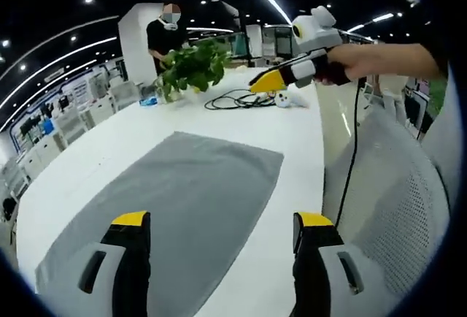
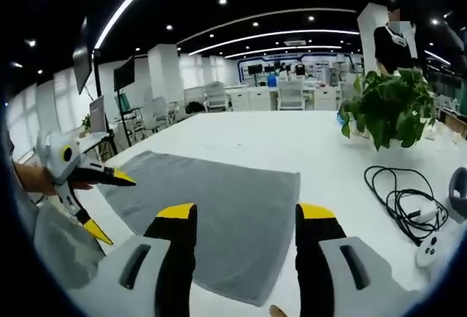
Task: Fold the towel on the table until its edges align and the towel forms a compact rectangular stack.
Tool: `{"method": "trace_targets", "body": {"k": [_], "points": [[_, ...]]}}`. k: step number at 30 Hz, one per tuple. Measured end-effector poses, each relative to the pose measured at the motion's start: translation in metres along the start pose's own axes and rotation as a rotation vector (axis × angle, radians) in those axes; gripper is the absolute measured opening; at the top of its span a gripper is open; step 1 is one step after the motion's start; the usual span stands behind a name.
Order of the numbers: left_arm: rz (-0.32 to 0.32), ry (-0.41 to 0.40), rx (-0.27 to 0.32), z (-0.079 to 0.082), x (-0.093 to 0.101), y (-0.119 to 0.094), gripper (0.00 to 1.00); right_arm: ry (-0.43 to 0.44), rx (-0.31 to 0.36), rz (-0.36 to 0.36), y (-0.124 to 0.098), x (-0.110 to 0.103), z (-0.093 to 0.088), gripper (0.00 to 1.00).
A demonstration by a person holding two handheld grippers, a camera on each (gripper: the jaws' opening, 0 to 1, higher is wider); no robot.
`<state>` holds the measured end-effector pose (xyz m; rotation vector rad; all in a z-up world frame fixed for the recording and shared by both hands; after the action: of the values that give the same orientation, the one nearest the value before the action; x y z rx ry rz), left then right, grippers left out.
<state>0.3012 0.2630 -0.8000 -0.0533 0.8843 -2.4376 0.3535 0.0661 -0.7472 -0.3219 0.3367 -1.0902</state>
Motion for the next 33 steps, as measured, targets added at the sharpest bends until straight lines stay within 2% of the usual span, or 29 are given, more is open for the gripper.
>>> {"method": "trace_targets", "body": {"k": [2, 4, 5, 11, 16, 21, 26, 30, 33], "points": [[-0.021, -0.031, 0.024, 0.009, 0.005, 0.01, 0.82, 0.001, 0.009, -0.008, 0.003, 0.005, 0.007, 0.53], [-0.067, -0.115, 0.072, 0.019, 0.013, 0.018, 0.82, 0.026, 0.027, -0.012, 0.003, 0.008, 0.012, 0.52], [-0.099, -0.13, 0.087, 0.024, 0.019, 0.025, 0.82, 0.035, 0.036, -0.011, 0.004, 0.009, 0.015, 0.52], [-0.138, -0.052, 0.055, 0.032, 0.035, 0.051, 0.8, 0.051, 0.029, -0.022, 0.016, 0.021, 0.019, 0.52], [-0.179, -0.019, 0.029, 0.038, 0.045, 0.072, 0.77, 0.076, 0.033, -0.034, 0.026, 0.027, 0.021, 0.5], [-0.223, 0.097, 0.019, 0.048, 0.059, 0.088, 0.69, 0.096, 0.022, -0.038, 0.043, 0.038, 0.019, 0.5], [-0.291, 0.102, 0.041, 0.06, 0.073, 0.11, 0.63, 0.102, 0.007, -0.042, 0.06, 0.051, 0.018, 0.49], [-0.309, 0.12, 0.037, 0.065, 0.081, 0.128, 0.56, 0.115, -0.008, -0.028, 0.074, 0.058, 0.014, 0.49], [-0.324, 0.088, 0.032, 0.065, 0.088, 0.139, 0.5, 0.131, -0.01, -0.007, 0.085, 0.059, 0.012, 0.48]]}}
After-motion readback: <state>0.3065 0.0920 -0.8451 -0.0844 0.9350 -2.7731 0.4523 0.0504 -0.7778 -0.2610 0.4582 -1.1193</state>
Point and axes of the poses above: the point that each gripper's makers call its tool centre point, and the gripper's own axes: y roughly forward along the fingers, x roughly to its right, z roughly out of its top, the point moved 2 cm from there along -y, roughly backward along the fingers, and after that the axes turned 4 degrees about -x, right-handed, at the moved point
